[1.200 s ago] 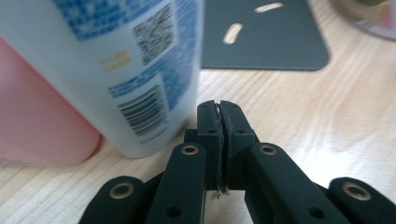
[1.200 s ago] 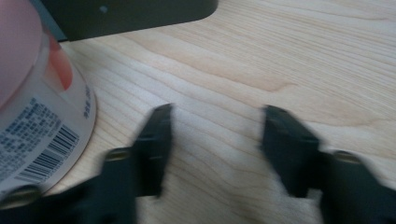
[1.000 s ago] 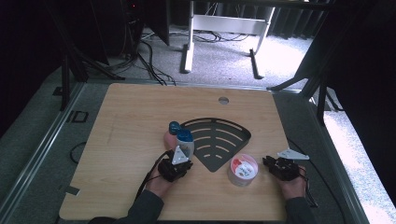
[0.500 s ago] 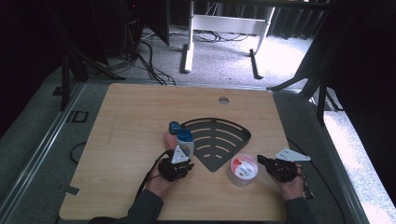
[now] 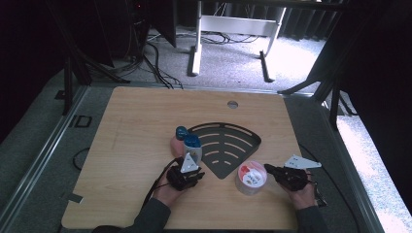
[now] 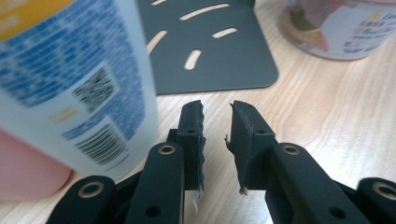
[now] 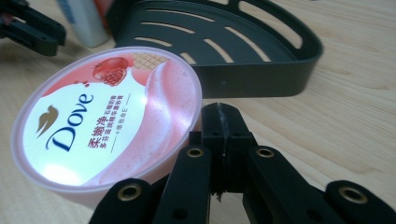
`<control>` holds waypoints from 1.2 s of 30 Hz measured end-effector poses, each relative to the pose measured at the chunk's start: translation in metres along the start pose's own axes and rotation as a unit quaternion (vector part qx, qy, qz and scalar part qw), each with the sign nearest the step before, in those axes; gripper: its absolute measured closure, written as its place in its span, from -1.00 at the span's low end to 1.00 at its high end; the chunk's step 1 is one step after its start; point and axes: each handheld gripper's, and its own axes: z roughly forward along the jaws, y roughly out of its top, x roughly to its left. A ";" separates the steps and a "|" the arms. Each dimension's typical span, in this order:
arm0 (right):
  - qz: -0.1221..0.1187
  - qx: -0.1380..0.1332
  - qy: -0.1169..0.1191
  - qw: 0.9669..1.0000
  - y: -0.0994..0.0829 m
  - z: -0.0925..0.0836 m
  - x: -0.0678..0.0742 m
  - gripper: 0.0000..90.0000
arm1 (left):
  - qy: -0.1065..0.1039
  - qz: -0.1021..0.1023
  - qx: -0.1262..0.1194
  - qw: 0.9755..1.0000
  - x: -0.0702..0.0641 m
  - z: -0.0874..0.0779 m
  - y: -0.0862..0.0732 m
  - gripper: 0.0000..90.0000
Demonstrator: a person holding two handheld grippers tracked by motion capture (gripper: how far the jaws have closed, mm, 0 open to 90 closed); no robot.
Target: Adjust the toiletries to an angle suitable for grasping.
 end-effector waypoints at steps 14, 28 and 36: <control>-0.020 0.022 0.029 0.999 -0.004 0.010 0.006 1.00 | -0.036 0.031 -0.018 0.999 -0.021 0.000 0.013 0.61; -0.025 0.014 0.057 0.998 -0.003 0.017 0.004 1.00 | -0.054 0.042 -0.018 0.997 -0.030 0.008 0.015 0.60; -0.031 0.012 0.077 0.996 -0.006 0.012 0.009 1.00 | -0.063 0.039 -0.020 0.997 -0.031 0.010 0.017 0.51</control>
